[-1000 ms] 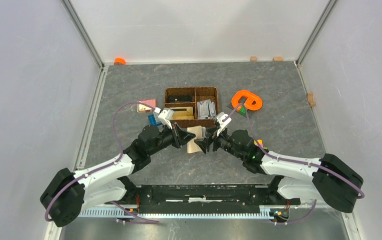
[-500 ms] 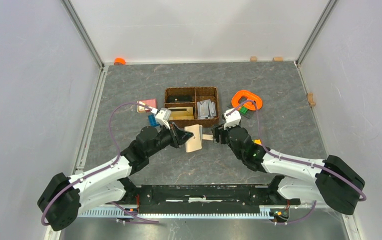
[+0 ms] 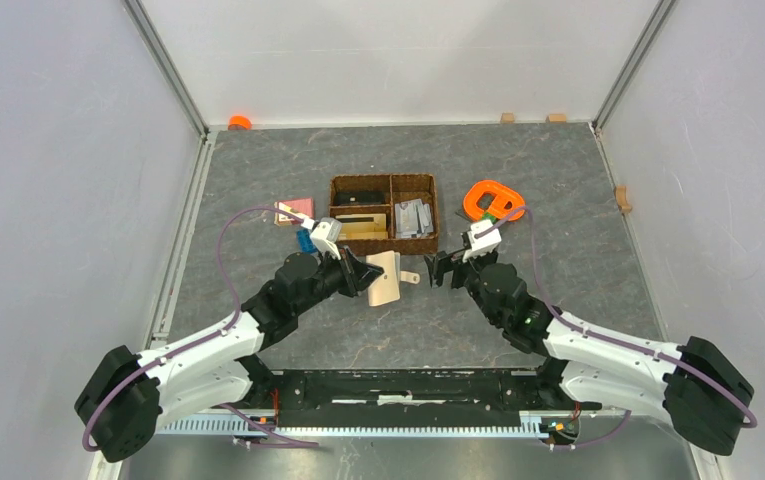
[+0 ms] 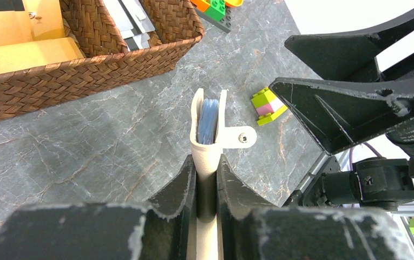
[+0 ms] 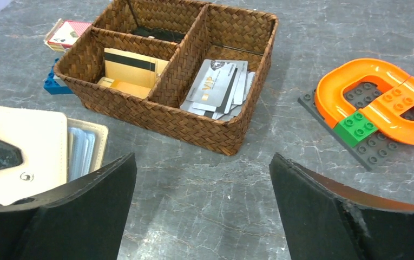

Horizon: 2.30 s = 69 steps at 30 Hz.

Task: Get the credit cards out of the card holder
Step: Open the card holder at the center of the board.

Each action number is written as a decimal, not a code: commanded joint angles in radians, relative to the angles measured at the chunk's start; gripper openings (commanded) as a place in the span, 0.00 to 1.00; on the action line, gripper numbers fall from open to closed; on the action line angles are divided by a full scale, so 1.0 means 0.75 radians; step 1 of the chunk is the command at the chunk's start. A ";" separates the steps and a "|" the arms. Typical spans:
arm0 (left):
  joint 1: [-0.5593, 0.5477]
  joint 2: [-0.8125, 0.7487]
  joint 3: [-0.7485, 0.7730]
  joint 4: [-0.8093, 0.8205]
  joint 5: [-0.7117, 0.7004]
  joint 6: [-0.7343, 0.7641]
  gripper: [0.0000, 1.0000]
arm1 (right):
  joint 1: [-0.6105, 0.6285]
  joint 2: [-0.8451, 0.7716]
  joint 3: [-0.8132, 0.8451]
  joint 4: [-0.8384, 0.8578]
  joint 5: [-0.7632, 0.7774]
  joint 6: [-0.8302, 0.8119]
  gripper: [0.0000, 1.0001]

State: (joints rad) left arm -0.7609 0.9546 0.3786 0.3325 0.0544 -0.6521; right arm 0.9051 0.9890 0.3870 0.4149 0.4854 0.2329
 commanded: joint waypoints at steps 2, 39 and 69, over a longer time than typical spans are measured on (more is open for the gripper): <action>-0.002 -0.021 0.050 0.045 -0.016 0.029 0.03 | 0.002 -0.073 -0.110 0.176 -0.087 0.007 0.98; -0.002 0.004 0.043 0.129 0.049 0.029 0.02 | 0.001 0.360 0.110 0.112 -0.534 0.055 0.34; -0.004 0.644 0.506 -0.526 -0.097 0.155 0.85 | -0.049 0.464 0.231 -0.172 -0.548 0.233 0.00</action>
State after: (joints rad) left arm -0.7616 1.4307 0.7120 -0.0120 -0.0193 -0.5964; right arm 0.8742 1.3861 0.5426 0.2581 0.0875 0.3962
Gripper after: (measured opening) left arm 0.829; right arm 0.020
